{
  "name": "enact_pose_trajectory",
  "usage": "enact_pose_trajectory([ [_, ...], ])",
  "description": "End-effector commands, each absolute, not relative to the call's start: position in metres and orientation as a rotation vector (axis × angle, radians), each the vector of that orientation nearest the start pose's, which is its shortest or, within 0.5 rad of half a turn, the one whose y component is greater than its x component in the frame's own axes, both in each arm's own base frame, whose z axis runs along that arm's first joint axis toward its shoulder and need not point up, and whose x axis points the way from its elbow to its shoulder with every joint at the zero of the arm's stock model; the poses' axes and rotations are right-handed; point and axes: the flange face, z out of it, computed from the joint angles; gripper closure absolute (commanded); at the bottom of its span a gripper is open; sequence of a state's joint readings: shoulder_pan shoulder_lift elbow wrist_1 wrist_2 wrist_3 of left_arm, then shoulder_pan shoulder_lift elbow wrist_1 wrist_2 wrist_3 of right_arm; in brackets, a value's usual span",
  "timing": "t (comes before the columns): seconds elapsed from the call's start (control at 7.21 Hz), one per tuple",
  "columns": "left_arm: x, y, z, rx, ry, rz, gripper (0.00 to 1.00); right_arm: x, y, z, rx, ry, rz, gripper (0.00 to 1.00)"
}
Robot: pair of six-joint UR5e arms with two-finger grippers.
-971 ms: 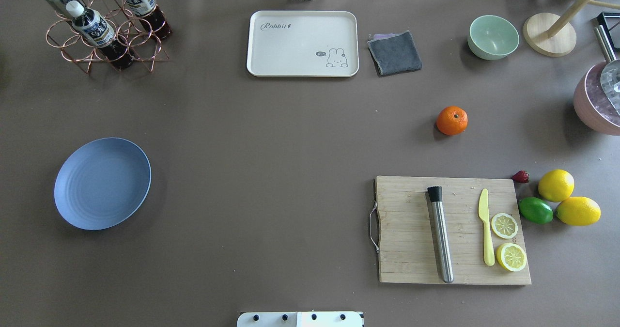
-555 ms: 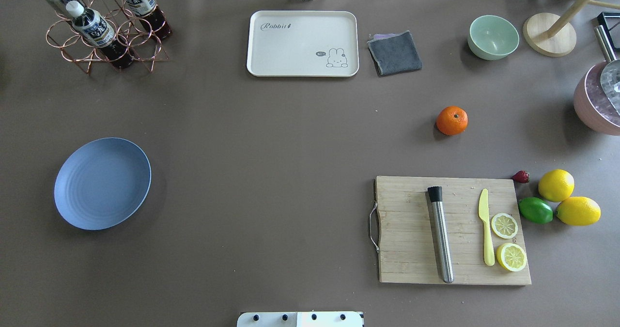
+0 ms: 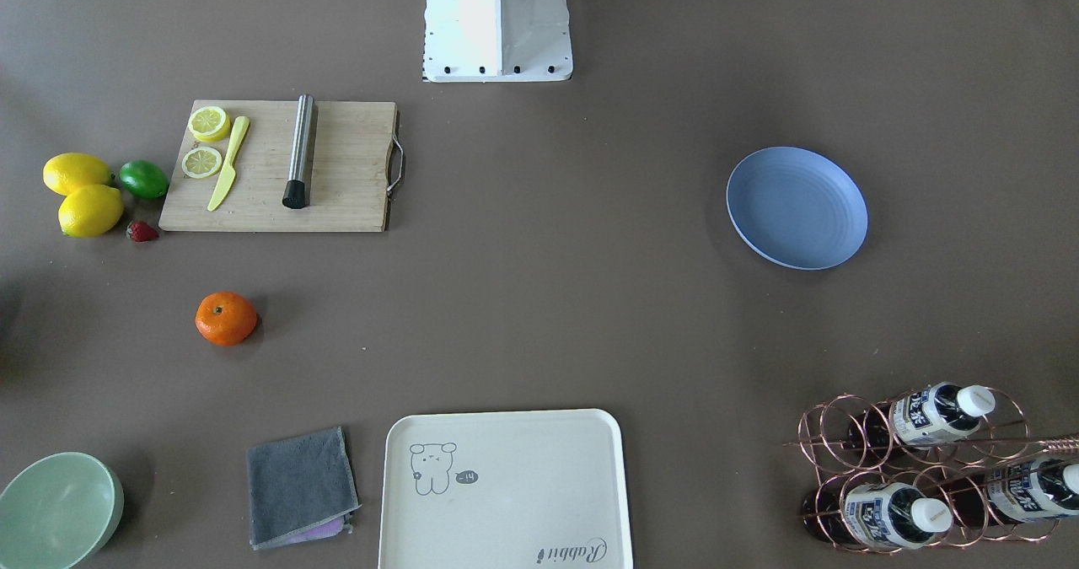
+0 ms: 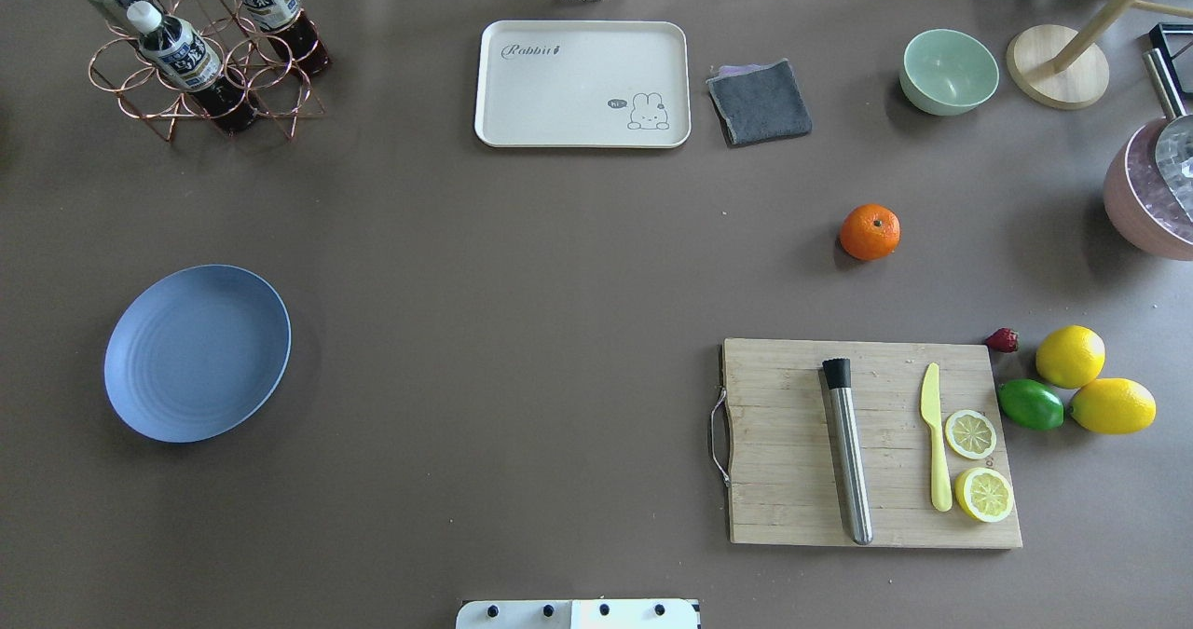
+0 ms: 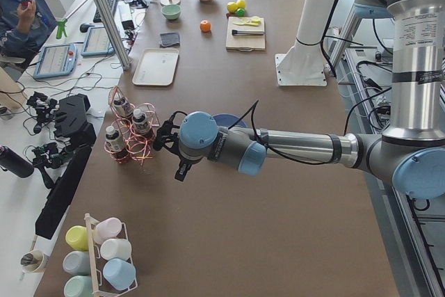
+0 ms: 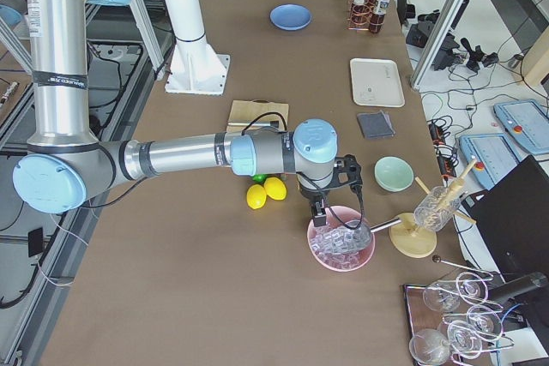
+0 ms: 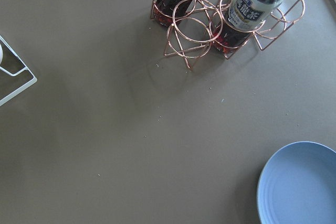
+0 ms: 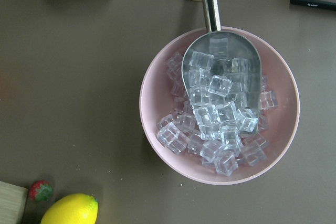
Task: Pick orange to plate
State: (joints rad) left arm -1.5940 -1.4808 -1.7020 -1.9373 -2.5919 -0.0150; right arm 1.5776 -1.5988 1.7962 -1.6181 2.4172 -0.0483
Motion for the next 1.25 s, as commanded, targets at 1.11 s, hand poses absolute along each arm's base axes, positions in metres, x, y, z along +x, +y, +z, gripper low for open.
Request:
enact_pose_trajectory([
  [1.11, 0.214, -0.384, 0.619, 0.237, 1.056, -0.051, 0.07, -0.156, -0.472, 0.471, 0.135, -0.827, 0.095, 0.00],
])
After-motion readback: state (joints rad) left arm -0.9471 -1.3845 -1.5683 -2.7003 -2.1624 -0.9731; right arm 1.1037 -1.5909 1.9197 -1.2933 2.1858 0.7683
